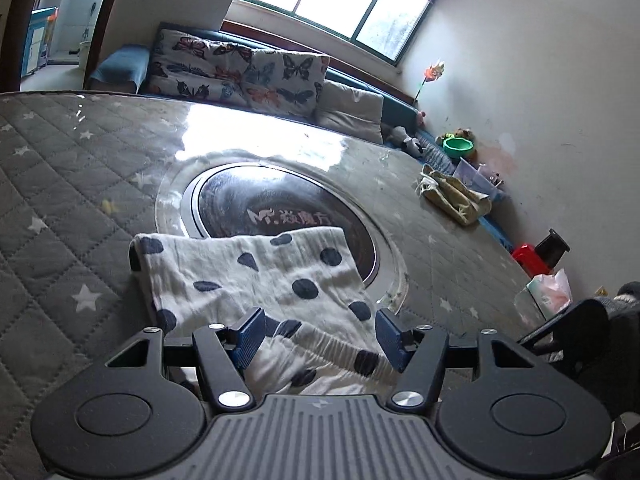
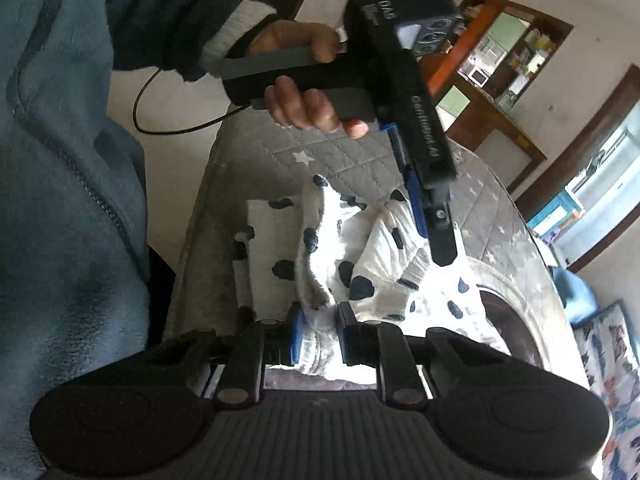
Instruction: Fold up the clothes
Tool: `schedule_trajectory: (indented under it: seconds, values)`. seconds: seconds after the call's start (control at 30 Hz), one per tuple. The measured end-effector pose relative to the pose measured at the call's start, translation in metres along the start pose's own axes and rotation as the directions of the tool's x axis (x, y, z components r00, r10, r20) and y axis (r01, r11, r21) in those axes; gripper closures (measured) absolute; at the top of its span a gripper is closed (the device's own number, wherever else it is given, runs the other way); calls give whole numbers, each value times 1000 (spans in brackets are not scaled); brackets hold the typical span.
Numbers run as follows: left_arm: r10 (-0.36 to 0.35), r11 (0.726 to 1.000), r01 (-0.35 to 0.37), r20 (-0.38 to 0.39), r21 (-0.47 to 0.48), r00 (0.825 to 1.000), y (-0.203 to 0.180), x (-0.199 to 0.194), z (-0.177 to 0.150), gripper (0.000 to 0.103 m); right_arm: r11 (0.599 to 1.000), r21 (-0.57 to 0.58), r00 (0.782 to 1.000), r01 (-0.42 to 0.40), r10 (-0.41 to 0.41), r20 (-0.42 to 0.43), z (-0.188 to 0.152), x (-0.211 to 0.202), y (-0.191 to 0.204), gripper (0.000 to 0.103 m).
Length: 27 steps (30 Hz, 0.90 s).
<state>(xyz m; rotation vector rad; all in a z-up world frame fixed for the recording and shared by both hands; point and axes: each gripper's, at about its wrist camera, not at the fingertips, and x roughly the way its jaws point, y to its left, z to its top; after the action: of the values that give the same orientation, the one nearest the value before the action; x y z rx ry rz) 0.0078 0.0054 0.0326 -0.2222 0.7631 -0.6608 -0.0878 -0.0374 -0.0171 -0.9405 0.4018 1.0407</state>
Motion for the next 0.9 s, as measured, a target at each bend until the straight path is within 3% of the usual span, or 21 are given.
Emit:
schedule_trajectory:
  seconds: [0.17, 0.43, 0.7, 0.9]
  values:
    - [-22, 1000, 22, -2, 20, 1000, 0, -4, -7, 58, 996, 65, 998, -56, 57, -27, -2, -10, -5, 78]
    - [-14, 998, 12, 32, 55, 999, -7, -32, -23, 56, 975, 215, 998, -55, 54, 11, 4, -4, -30, 68]
    - [15, 988, -21, 39, 151, 999, -27, -79, -59, 56, 962, 260, 996, -84, 84, 11, 6, 12, -26, 71]
    - [54, 979, -50, -16, 199, 998, -33, -65, -75, 58, 950, 305, 997, -71, 76, -3, 5, 16, -27, 78]
